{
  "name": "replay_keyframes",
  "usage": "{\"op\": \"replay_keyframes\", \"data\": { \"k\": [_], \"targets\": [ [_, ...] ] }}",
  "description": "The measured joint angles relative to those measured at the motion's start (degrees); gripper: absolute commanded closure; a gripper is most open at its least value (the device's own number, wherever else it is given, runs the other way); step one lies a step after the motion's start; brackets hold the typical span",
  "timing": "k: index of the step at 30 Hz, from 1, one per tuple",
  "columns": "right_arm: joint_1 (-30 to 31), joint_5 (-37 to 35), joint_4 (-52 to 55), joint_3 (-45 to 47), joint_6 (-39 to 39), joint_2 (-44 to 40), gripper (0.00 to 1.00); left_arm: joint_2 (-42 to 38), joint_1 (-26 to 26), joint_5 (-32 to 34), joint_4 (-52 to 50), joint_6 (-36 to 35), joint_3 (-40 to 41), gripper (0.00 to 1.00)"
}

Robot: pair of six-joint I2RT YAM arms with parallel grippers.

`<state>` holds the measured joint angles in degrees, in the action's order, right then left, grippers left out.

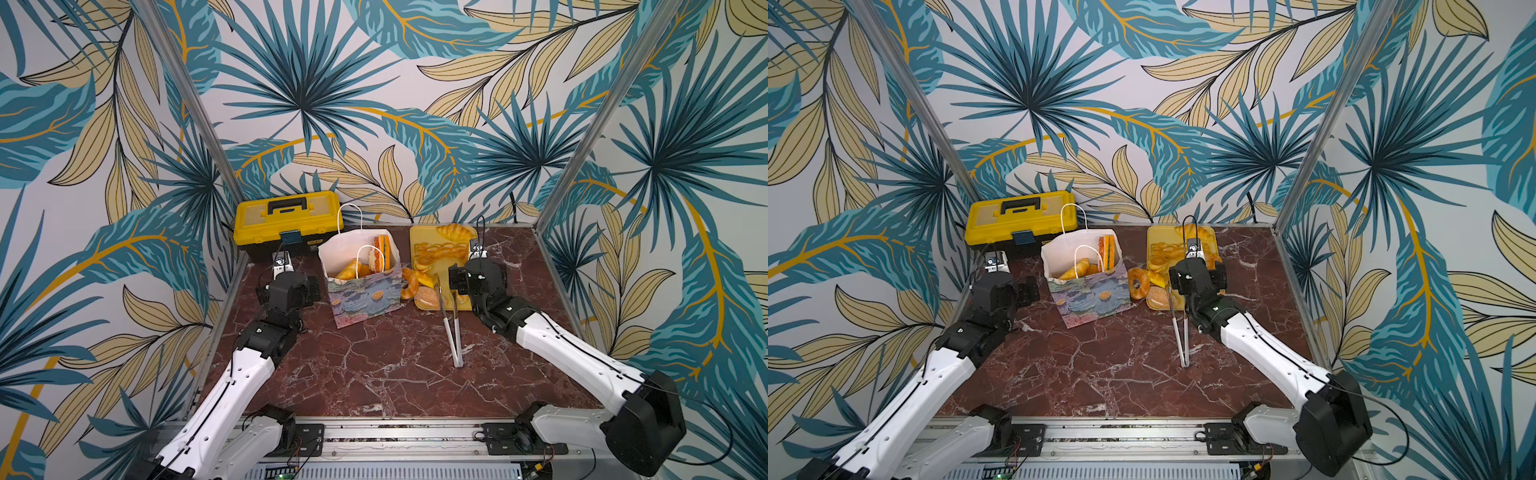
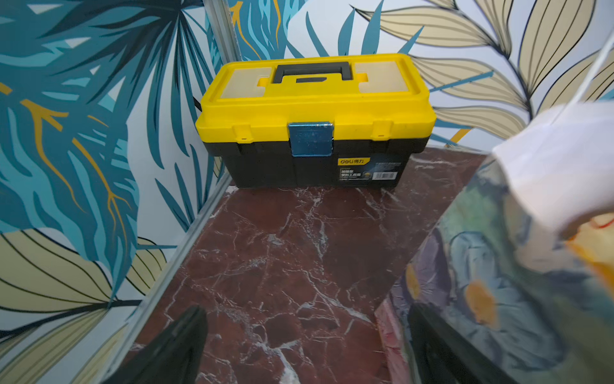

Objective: Pack bread into a paper bag
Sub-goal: Reset both arms

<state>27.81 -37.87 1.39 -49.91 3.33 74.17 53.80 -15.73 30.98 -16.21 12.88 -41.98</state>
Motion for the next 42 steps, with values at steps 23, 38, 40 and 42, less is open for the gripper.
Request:
{"op": "replay_keyframes", "data": {
  "k": [23,38,40,42],
  "targets": [
    [-19.9,14.3,-39.4,23.1,-2.4,8.3,0.03,10.1,6.5,-1.9,46.6,-9.5,27.2,0.00],
    [-25.8,27.3,-47.9,25.7,-1.9,12.3,0.00,32.3,9.0,-17.0,59.1,-17.0,17.7,0.00],
    [-25.8,27.5,-48.3,25.7,-1.9,12.2,0.01,34.3,9.7,-17.6,62.9,-16.9,18.3,0.00],
    [-25.8,27.7,-48.3,25.7,-1.9,12.2,0.00,34.4,10.4,-18.1,62.2,-16.4,18.4,0.00]
  ]
}}
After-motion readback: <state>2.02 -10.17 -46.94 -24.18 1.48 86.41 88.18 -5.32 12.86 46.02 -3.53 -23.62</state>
